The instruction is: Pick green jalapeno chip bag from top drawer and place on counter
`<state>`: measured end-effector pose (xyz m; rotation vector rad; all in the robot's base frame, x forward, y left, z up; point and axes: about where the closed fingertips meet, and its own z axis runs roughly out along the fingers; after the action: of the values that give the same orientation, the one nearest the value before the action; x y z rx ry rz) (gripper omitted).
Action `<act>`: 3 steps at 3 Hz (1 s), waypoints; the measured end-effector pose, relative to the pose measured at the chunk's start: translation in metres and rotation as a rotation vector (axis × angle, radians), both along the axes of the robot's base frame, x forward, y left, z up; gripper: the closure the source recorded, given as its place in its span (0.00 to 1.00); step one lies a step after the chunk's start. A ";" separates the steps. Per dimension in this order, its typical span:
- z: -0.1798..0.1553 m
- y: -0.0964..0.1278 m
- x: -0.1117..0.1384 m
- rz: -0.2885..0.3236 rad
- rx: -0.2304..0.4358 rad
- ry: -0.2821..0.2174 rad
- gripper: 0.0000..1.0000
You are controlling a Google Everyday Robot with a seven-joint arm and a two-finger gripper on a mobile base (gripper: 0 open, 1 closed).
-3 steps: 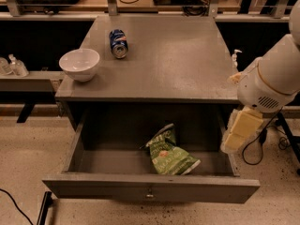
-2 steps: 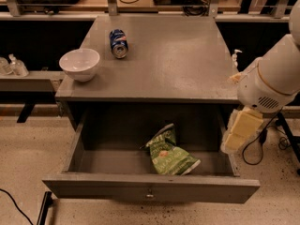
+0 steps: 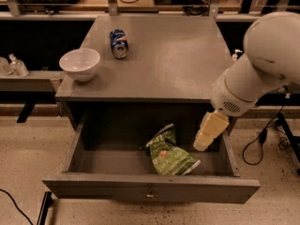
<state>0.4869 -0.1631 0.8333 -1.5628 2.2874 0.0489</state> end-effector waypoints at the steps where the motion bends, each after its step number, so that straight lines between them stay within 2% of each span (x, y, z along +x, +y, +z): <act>1: -0.039 0.028 0.027 -0.108 -0.033 0.015 0.00; 2: -0.057 0.042 0.031 -0.203 -0.073 0.041 0.00; 3: -0.059 0.044 0.026 -0.249 -0.086 0.054 0.00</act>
Offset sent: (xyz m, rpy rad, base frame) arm 0.0334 0.0587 -0.0788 -0.0421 0.1194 -0.5547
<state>0.5131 -0.1187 0.7739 -1.3181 2.5394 -0.0737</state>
